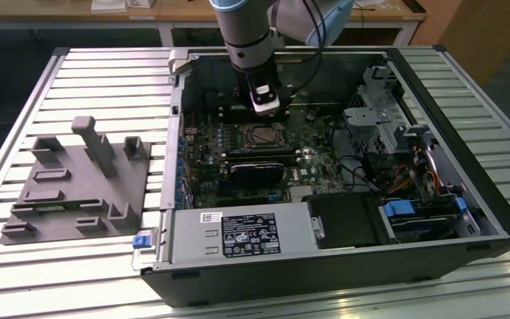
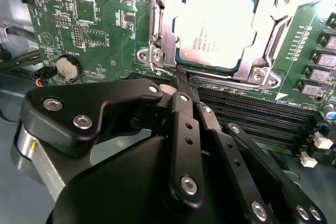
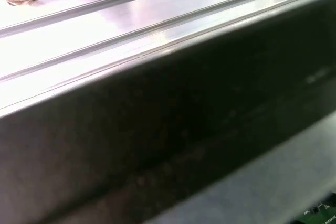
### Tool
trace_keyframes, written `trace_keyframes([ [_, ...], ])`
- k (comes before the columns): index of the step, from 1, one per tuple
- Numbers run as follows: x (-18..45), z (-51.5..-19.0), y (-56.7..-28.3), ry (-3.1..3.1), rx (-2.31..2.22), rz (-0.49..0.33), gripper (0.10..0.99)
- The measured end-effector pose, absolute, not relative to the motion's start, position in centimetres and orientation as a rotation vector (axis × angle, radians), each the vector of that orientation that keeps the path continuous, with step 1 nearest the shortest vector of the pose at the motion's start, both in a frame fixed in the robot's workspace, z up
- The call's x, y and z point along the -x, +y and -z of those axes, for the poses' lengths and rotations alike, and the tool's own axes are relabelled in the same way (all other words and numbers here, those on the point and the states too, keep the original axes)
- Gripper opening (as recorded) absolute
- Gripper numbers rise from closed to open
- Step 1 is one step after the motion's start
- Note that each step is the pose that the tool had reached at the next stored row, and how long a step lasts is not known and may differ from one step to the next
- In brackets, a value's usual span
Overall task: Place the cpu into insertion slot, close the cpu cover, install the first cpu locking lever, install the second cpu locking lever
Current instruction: 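Install the first cpu locking lever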
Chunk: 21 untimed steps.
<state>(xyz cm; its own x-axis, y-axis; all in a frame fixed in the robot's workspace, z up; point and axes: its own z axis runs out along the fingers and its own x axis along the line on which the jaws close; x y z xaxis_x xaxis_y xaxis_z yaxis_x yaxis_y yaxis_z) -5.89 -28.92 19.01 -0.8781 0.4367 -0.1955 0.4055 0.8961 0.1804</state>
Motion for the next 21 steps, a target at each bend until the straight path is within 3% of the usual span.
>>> trace_keyframes([
  [21, 5.86, -19.66, -28.91, 2.833, -0.637, -0.222, 0.106],
])
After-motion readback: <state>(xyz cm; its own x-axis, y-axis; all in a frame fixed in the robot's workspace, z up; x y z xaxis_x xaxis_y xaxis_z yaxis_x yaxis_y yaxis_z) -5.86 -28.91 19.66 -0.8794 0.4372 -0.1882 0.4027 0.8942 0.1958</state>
